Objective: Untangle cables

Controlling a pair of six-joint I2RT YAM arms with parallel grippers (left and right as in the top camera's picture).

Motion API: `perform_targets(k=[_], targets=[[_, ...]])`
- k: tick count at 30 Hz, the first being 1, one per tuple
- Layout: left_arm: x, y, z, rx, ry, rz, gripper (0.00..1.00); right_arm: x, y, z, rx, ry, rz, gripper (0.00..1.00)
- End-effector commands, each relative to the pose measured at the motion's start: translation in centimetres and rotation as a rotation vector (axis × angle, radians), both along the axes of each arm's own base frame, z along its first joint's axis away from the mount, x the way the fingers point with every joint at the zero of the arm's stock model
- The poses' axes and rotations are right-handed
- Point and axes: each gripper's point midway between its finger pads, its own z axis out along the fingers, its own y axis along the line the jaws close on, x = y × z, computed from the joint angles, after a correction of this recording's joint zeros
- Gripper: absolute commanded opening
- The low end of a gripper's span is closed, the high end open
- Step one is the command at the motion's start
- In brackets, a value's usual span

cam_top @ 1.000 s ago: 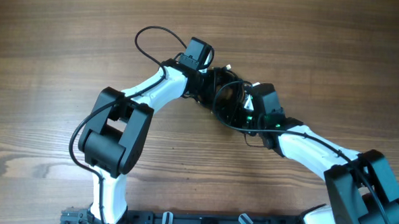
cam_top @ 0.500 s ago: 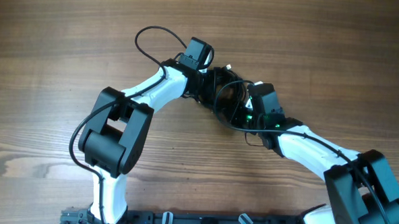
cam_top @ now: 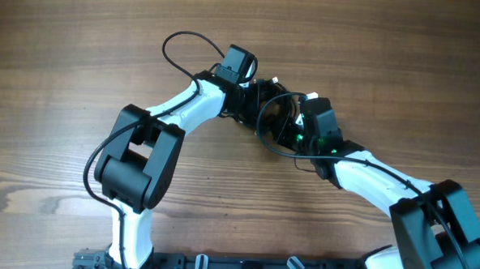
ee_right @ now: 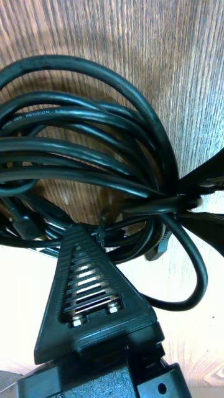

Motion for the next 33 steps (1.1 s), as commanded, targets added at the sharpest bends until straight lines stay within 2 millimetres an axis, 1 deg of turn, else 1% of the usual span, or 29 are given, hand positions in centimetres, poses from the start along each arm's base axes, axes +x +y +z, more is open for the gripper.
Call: perform_targets(k=[1,3,5,8,9,11,12,13,14,15,16,17,19,22,24,28,30,33], targets=[[-0.7,0.5,-2.4,0.041,0.039,-0.001,0.05,0.2,0.1,-1.1,-0.040,-0.021,0.000,0.13],[-0.7,0.5,-2.3,0.040,0.039,-0.001,0.06,0.3,0.8,-1.5,-0.035,-0.029,0.014,0.13],[-0.7,0.5,-2.4,0.041,0.039,-0.001,0.05,0.3,0.8,-1.7,-0.035,-0.029,0.014,0.14],[-0.7,0.5,-2.4,0.041,0.039,-0.001,0.05,0.7,1.0,-1.2,-0.029,-0.057,0.019,0.14],[-0.7,0.5,-2.4,0.041,0.039,-0.001,0.06,1.1,1.3,-0.7,-0.034,-0.101,0.045,0.14],[-0.7,0.5,-2.4,0.041,0.040,-0.001,0.06,0.9,1.9,-0.3,-0.013,-0.110,0.085,0.21],[-0.7,0.5,-2.4,0.041,0.040,-0.001,0.06,0.6,2.3,-0.1,0.000,-0.114,0.117,0.27],[-0.7,0.5,-2.4,0.041,0.040,-0.001,0.06,0.3,2.4,0.2,0.010,-0.109,0.127,0.28],[-0.7,0.5,-2.4,0.041,0.040,-0.001,0.06,0.2,2.4,0.6,0.011,-0.109,0.128,0.30],[-0.7,0.5,-2.4,0.041,0.040,-0.001,0.06,0.0,2.2,1.5,0.008,-0.121,0.132,0.32],[-0.7,0.5,-2.4,0.041,0.040,-0.001,0.06,0.0,1.9,2.3,-0.009,-0.144,0.133,0.33],[-0.7,0.5,-2.4,0.041,0.040,-0.001,0.06,-0.1,1.6,2.6,-0.021,-0.145,0.120,0.33],[-0.7,0.5,-2.4,0.041,0.040,-0.001,0.06,-0.6,1.4,2.4,-0.027,-0.120,0.122,0.33],[-0.7,0.5,-2.4,0.041,0.040,-0.001,0.06,-1.6,1.0,1.2,-0.049,-0.054,0.130,0.33],[-0.7,0.5,-2.4,0.041,0.039,-0.001,0.06,-2.0,0.7,0.7,-0.065,-0.032,0.125,0.32],[-0.7,0.5,-2.4,0.041,0.039,-0.001,0.07,-1.9,0.3,0.5,-0.084,-0.030,0.110,0.31],[-0.7,0.5,-2.4,0.041,0.040,-0.001,0.07,-1.7,0.2,0.4,-0.089,-0.032,0.105,0.28],[-0.7,0.5,-2.4,0.041,0.039,-0.001,0.07,-1.6,0.3,-0.1,-0.089,-0.029,0.105,0.27]])
